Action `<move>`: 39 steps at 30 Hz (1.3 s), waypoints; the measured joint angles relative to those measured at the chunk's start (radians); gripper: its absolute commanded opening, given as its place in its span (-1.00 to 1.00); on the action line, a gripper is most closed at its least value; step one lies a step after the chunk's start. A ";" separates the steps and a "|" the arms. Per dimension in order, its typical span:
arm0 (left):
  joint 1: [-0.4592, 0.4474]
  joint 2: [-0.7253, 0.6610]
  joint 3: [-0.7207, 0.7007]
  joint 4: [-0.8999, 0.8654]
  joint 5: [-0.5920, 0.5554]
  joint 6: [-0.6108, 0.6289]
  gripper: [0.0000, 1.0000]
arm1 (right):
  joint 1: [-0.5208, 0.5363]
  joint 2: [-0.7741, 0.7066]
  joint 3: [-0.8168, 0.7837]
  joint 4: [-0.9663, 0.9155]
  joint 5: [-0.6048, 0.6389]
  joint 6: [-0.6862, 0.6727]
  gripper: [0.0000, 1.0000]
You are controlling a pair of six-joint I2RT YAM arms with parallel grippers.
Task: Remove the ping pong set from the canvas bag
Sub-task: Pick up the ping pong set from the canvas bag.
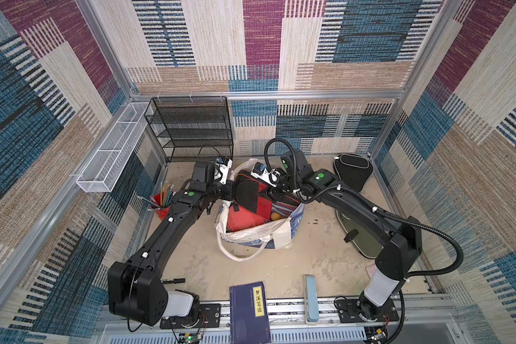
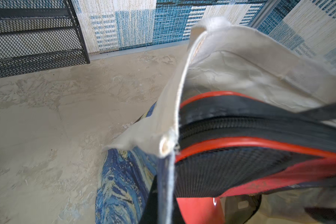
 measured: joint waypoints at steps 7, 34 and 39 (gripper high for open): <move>0.000 -0.016 -0.008 -0.007 0.000 0.000 -1.00 | -0.014 0.113 0.122 -0.130 -0.093 -0.004 -0.37; 0.001 -0.061 -0.007 -0.075 -0.051 0.022 -1.00 | -0.018 -0.001 0.399 -0.310 -0.028 0.083 -1.00; 0.001 -0.066 -0.008 -0.081 -0.055 0.027 -1.00 | -0.019 -0.082 0.433 -0.267 0.061 0.156 -1.00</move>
